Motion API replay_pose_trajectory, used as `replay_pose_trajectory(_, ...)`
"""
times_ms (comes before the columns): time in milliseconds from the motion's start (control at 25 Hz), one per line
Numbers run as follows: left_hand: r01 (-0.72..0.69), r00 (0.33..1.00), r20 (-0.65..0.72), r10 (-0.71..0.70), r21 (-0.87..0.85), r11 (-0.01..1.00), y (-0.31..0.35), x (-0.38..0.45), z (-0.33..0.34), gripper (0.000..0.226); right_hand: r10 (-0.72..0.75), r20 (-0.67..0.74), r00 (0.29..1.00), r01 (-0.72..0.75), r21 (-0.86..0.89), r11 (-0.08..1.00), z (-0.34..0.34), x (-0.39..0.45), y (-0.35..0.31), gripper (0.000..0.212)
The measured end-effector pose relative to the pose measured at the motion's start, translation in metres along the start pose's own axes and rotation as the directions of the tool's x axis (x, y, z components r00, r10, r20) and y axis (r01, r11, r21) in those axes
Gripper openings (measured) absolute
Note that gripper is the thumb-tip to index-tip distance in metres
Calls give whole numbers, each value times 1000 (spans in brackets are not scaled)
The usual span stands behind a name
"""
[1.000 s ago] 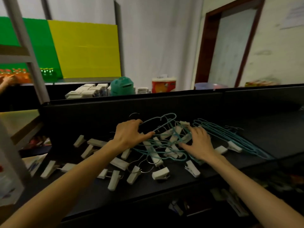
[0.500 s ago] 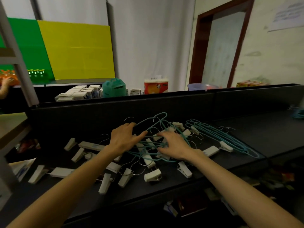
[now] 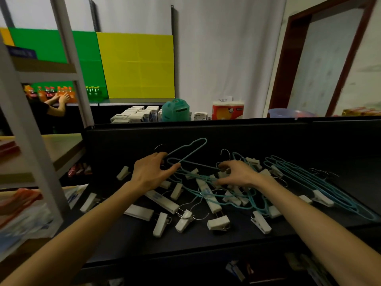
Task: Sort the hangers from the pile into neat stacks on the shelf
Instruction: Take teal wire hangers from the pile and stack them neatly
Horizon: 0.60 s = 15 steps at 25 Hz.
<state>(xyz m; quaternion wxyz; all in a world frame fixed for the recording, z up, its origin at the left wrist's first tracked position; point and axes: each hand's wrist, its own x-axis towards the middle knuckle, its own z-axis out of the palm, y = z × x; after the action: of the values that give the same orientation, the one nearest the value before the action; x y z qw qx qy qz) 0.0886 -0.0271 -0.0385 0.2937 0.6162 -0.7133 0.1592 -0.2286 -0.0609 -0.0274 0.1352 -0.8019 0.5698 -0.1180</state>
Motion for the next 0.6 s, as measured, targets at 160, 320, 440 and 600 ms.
replay_pose_trajectory(160, 19, 998, -51, -21, -32, 999, -11, -2, -7, 77, -14, -135, 991, 39, 178, 983, 8, 4, -8, 89)
replay_pose_trajectory(320, 71, 990, -116, -81, -88, 994, -22, -2, -15, 74, -78, -195, 978, 136, 304, 943, 14, 11, -30, 79)
replay_pose_trajectory(440, 92, 980, -162, -114, -134, 987, -29, -1, -24, 74, -92, -202, 975, 179, 472, 863, 15, 14, -53, 70)
replay_pose_trajectory(600, 131, 959, -213, -187, -251, 959, -34, 2, -32, 77, -48, -237, 970, 201, 680, 705, 18, 17, -78, 43)
